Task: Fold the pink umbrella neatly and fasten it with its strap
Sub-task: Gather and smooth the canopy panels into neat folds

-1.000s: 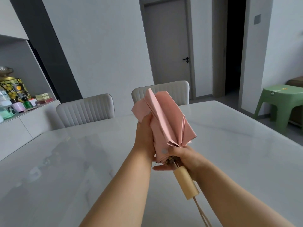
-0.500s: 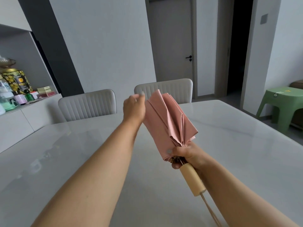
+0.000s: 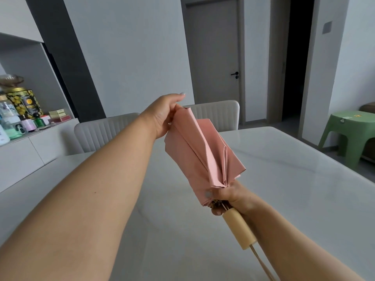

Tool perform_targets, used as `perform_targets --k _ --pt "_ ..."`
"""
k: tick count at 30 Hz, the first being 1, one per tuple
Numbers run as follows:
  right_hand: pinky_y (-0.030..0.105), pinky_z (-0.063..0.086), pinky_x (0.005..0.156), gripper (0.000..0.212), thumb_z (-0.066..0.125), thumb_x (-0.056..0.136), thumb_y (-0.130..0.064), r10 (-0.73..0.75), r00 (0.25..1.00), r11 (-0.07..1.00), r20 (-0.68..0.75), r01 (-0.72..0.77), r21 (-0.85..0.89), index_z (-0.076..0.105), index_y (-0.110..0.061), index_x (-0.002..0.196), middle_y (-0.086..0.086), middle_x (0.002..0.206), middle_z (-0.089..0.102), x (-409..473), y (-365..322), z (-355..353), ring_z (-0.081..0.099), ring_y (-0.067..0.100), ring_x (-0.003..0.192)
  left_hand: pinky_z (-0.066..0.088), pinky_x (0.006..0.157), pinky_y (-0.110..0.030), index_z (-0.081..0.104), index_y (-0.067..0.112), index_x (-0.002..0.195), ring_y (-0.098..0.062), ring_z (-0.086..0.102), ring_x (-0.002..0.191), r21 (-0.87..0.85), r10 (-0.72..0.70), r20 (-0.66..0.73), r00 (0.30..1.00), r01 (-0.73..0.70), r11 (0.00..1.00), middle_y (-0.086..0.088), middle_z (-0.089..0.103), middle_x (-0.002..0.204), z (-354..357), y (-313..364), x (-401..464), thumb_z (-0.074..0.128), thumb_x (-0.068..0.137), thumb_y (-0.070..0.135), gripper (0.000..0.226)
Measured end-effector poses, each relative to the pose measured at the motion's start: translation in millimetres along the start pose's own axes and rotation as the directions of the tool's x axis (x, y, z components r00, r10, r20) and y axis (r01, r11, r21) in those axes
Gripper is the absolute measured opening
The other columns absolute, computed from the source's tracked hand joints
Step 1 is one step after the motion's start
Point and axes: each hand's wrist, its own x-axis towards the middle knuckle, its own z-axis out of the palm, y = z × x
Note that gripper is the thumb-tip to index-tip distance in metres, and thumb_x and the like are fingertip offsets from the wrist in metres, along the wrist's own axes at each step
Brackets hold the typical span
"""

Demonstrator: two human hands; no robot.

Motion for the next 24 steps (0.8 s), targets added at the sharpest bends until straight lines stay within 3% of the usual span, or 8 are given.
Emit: perform_targets --k 4,8,10,14,18,21,22,24 --pt "0.024 0.041 0.043 0.024 0.068 0.062 0.0 -0.017 1.0 1.0 0.023 0.017 0.026 0.057 -0.004 0.083 0.01 0.062 0.055 -0.7 -0.9 -0.3 0.049 0.019 0.051 0.045 0.071 -0.028 0.061 0.006 0.064 -0.023 0.057 0.064 -0.172 -0.015 0.108 0.994 0.033 0.984 -0.011 0.059 0.07 -3.8 -1.2 -5.4 0.056 0.087 0.04 0.042" --pt "0.023 0.041 0.043 0.025 0.068 0.058 -0.001 -0.016 0.999 1.0 0.031 0.016 0.022 0.058 -0.005 0.08 0.009 0.061 0.057 -0.4 -0.6 -1.1 0.052 0.018 0.05 0.043 0.061 -0.027 0.052 0.009 0.048 -0.021 0.055 0.051 -0.305 0.009 0.102 0.995 0.022 0.952 -0.007 0.054 0.051 -7.9 -4.8 -6.1 0.054 0.088 0.039 0.05" --pt "0.023 0.041 0.042 0.023 0.063 0.061 0.001 -0.016 0.999 0.999 0.028 0.015 0.031 0.056 -0.004 0.082 0.007 0.06 0.057 0.7 0.0 -2.0 0.052 0.018 0.05 0.042 0.06 -0.026 0.053 0.012 0.046 -0.019 0.055 0.05 -0.379 0.031 0.089 0.996 0.005 0.926 -0.004 0.055 0.051 -7.6 -7.6 -5.7 0.055 0.089 0.035 0.049" --pt "0.023 0.041 0.043 0.024 0.065 0.062 0.0 -0.013 1.0 0.999 0.018 0.012 0.043 0.056 -0.004 0.084 0.008 0.061 0.056 2.6 2.2 -3.4 0.051 0.019 0.052 0.039 0.065 -0.024 0.059 0.017 0.049 -0.012 0.055 0.051 -0.366 0.108 0.06 0.992 -0.078 0.927 0.001 0.057 0.053 -7.4 -12.9 -5.1 0.056 0.09 0.021 0.042" --pt "0.023 0.041 0.043 0.034 0.074 0.052 -0.005 -0.014 1.0 0.998 0.028 0.012 0.064 0.058 -0.006 0.081 0.007 0.061 0.056 1.8 1.3 -3.1 0.051 0.019 0.051 0.039 0.071 -0.028 0.059 0.017 0.066 -0.013 0.056 0.063 -0.435 0.111 0.044 0.993 -0.081 0.897 0.002 0.063 0.059 -10.2 -11.7 -7.4 0.055 0.089 0.017 0.023" --pt "0.024 0.04 0.043 0.034 0.073 0.055 -0.003 -0.004 1.0 0.998 0.02 0.003 0.06 0.055 -0.005 0.085 0.007 0.061 0.056 1.4 2.2 -3.4 0.052 0.019 0.053 0.035 0.069 -0.029 0.06 0.021 0.08 -0.01 0.054 0.062 -0.194 0.119 0.005 0.993 -0.116 0.974 0.006 0.061 0.062 -6.1 -9.8 -10.7 0.065 0.081 0.021 0.004" --pt "0.024 0.04 0.043 0.036 0.074 0.054 -0.005 0.002 1.0 0.998 0.019 -0.003 0.058 0.055 -0.005 0.085 0.006 0.062 0.056 1.3 2.7 -3.4 0.051 0.019 0.053 0.034 0.067 -0.027 0.062 0.02 0.086 -0.009 0.054 0.061 -0.194 0.136 -0.015 0.991 -0.136 0.972 0.006 0.059 0.062 -5.8 -9.5 -10.4 0.064 0.079 0.015 0.009" --pt "0.024 0.04 0.043 0.035 0.074 0.054 -0.005 0.0 1.0 0.998 0.022 -0.001 0.06 0.055 -0.005 0.084 0.006 0.061 0.056 1.5 2.8 -2.7 0.05 0.019 0.052 0.033 0.063 -0.026 0.063 0.017 0.097 -0.009 0.055 0.058 -0.379 0.145 -0.044 0.988 -0.151 0.913 0.004 0.058 0.06 -7.3 -8.5 -10.3 0.052 0.081 0.004 0.023"
